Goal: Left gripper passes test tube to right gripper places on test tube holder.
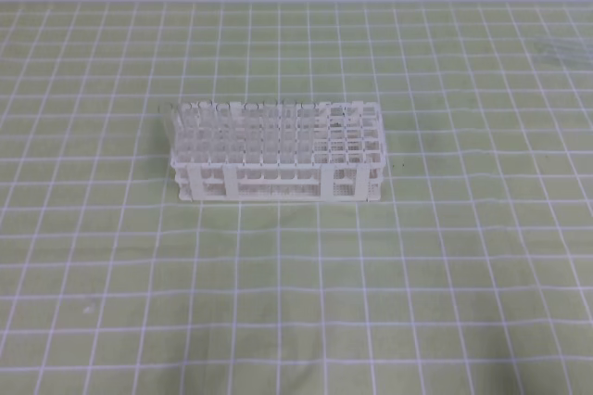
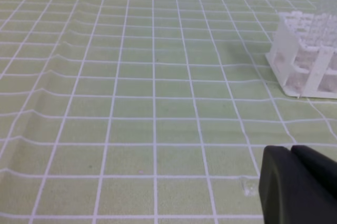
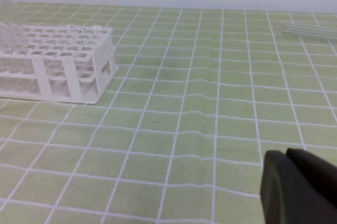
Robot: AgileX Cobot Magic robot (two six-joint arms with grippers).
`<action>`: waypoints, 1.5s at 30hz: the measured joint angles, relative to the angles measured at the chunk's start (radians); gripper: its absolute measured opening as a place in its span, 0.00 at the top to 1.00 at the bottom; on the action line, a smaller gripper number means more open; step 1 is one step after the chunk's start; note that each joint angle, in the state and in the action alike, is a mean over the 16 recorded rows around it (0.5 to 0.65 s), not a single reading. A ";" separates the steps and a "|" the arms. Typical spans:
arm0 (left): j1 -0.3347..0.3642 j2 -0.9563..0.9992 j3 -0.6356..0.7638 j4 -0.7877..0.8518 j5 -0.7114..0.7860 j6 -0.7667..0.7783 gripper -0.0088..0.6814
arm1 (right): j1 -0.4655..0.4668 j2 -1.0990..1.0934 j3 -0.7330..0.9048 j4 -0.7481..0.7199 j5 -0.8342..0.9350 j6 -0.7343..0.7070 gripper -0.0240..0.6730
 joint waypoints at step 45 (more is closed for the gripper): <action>0.000 0.004 -0.001 0.000 0.000 0.000 0.99 | 0.000 0.004 0.000 0.000 0.000 0.001 0.99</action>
